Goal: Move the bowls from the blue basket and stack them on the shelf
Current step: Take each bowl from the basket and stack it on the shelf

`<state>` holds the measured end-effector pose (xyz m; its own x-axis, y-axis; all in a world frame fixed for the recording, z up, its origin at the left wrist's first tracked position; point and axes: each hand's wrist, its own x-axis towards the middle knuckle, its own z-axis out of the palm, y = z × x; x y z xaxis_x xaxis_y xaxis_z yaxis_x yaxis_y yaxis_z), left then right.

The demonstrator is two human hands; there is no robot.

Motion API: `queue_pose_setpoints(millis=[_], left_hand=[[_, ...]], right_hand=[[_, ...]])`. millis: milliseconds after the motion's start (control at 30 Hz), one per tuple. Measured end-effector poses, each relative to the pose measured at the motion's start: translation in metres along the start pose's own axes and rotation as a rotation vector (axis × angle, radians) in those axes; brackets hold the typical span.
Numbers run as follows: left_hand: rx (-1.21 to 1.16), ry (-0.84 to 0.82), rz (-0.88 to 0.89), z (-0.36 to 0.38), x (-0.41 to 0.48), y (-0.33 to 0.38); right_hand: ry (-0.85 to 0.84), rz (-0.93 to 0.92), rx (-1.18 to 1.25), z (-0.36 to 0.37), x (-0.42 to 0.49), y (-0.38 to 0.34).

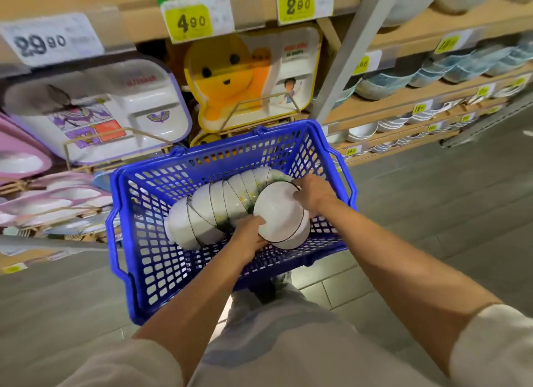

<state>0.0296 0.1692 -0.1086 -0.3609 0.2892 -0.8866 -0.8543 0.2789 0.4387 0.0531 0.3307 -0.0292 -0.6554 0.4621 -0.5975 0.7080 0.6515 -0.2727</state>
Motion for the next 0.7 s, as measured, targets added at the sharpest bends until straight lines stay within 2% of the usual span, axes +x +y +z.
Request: queue_pose_setpoints(millis=[133,233,300,367,533,700], left_hand=[[-0.215,-0.100,0.182,-0.009,-0.033,0.023],[-0.329,-0.153,0.387,-0.004,-0.064,0.049],[-0.397,-0.131,0.520,0.000,-0.089,0.070],[-0.457,-0.112,0.623,0.003,-0.115,0.089],[-0.581,-0.056,0.757,0.009,-0.179,0.125],[-0.527,-0.079,0.882,0.007,-0.235,0.150]], right_hand=[[0.035,0.049,0.366,-0.034,-0.016,-0.006],[0.014,0.009,0.593,-0.060,-0.033,-0.018],[-0.001,-0.050,0.718,-0.080,-0.048,-0.030],[0.019,-0.110,0.794,-0.099,-0.064,-0.043],[0.159,-0.282,0.899,-0.140,-0.102,-0.072],[0.207,-0.477,1.090,-0.155,-0.130,-0.099]])
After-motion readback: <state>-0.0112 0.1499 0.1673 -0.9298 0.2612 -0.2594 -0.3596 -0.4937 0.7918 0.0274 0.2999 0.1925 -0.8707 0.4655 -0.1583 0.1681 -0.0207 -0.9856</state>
